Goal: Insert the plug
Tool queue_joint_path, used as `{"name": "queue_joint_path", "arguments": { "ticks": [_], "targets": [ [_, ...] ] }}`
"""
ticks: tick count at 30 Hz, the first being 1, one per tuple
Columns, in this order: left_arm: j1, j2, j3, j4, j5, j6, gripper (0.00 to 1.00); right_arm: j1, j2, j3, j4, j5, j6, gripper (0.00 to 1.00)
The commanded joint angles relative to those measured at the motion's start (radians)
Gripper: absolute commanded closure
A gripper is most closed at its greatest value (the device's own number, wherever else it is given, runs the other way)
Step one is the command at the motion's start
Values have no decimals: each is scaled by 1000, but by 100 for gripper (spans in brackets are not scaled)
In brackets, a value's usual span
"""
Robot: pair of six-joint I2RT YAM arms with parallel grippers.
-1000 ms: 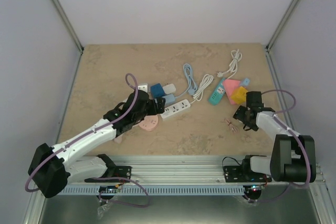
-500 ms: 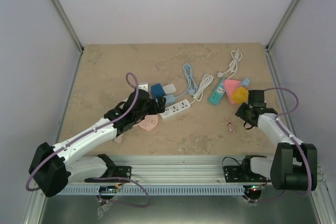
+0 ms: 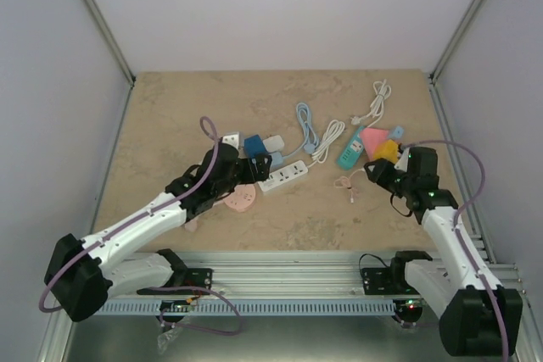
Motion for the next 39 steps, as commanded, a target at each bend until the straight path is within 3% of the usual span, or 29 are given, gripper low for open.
{"name": "queue_joint_path", "arguments": {
  "ticks": [1, 8, 20, 26, 33, 39],
  "targets": [
    [4, -67, -26, 136, 106, -35, 1, 93, -35, 62, 73, -120, 45, 57],
    [4, -161, -80, 327, 195, -91, 0, 295, 71, 165, 233, -101, 181, 58],
    [4, -233, -140, 638, 299, -344, 1, 565, 362, 440, 357, 20, 318, 58],
    [4, -172, -144, 767, 355, -434, 1, 643, 424, 510, 349, 86, 407, 58],
    [4, -132, -204, 835, 309, -382, 18, 674, 420, 486, 364, 16, 584, 58],
    [4, -57, -250, 968, 379, -491, 20, 679, 390, 494, 349, 14, 590, 57]
  ]
}}
